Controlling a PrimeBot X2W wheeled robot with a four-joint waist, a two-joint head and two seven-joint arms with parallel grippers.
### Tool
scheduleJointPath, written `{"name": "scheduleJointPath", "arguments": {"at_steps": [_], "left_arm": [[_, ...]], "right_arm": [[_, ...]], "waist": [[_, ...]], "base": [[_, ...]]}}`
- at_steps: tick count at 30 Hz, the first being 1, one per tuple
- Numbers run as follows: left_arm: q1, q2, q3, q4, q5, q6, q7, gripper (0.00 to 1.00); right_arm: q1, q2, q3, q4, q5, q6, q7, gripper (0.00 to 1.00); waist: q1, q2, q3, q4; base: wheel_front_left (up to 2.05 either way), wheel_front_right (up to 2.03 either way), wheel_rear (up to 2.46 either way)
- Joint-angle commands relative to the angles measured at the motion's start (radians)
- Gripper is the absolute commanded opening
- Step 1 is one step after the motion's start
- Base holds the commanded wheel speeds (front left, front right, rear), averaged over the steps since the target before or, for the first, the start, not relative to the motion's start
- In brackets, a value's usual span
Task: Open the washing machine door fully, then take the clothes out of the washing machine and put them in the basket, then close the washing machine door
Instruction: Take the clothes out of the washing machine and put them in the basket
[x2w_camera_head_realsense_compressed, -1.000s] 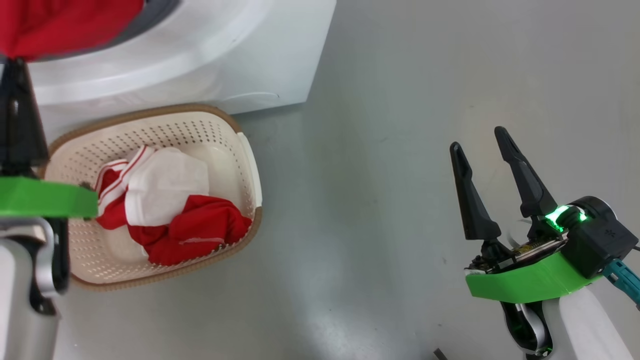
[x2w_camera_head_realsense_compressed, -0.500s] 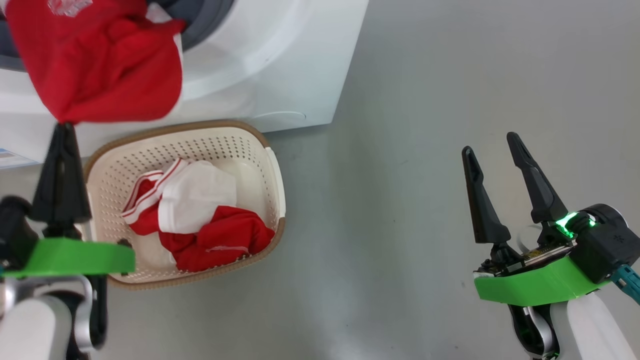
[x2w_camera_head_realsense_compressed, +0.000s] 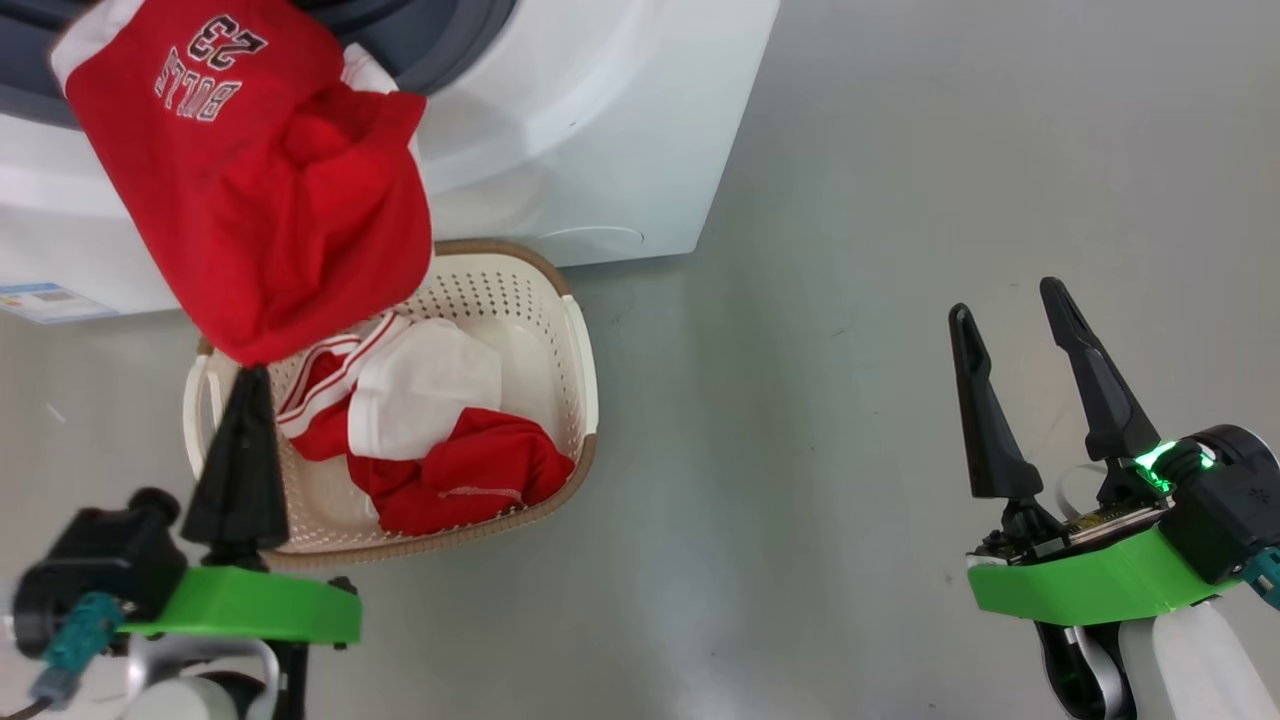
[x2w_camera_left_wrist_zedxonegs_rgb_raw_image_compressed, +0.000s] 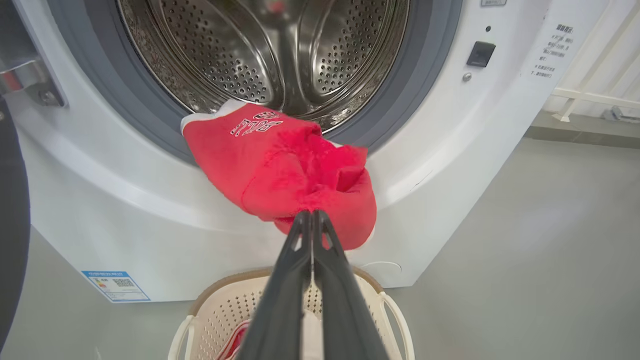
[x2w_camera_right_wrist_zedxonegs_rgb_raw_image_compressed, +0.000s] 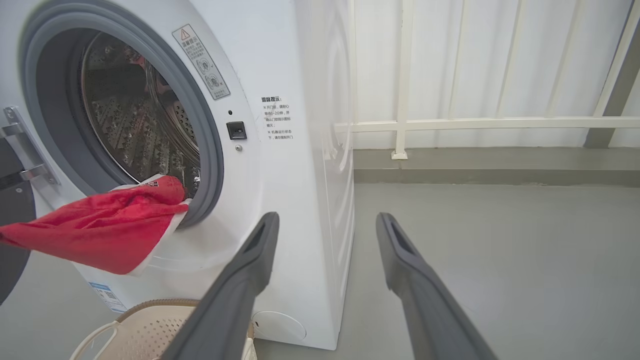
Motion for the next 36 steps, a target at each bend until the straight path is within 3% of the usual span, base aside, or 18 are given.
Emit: {"name": "scheduleJointPath", "arguments": {"at_steps": [1,20,28,36], "left_arm": [[0.002,0.012,0.026,-0.010,-0.003,-0.006,-0.014,0.00],[-0.237,-0.073,-0.019,0.611,-0.065,-0.165,-0.113,0.00],[-0.341,-0.080,-0.017,0.816,-0.051,-0.201,-0.120,0.00],[-0.391,-0.087,0.003,0.924,-0.038,-0.222,-0.121,0.00]], "right_arm": [[-0.001,-0.004,0.022,-0.029,-0.005,0.006,-0.006,1.00],[-0.045,-0.004,0.041,-0.030,0.003,0.006,-0.006,1.00],[-0.064,-0.004,0.048,-0.034,0.012,0.006,-0.006,1.00],[-0.078,-0.004,0.055,-0.036,0.018,0.006,-0.006,1.00]], "waist": [[0.0000,0.0000,0.008,0.002],[0.0000,0.0000,0.109,-0.047],[0.0000,0.0000,0.164,-0.069],[0.0000,0.0000,0.207,-0.086]], "base": [[0.00,0.00,0.00],[0.00,0.00,0.00],[0.00,0.00,0.00],[0.00,0.00,0.00]]}}
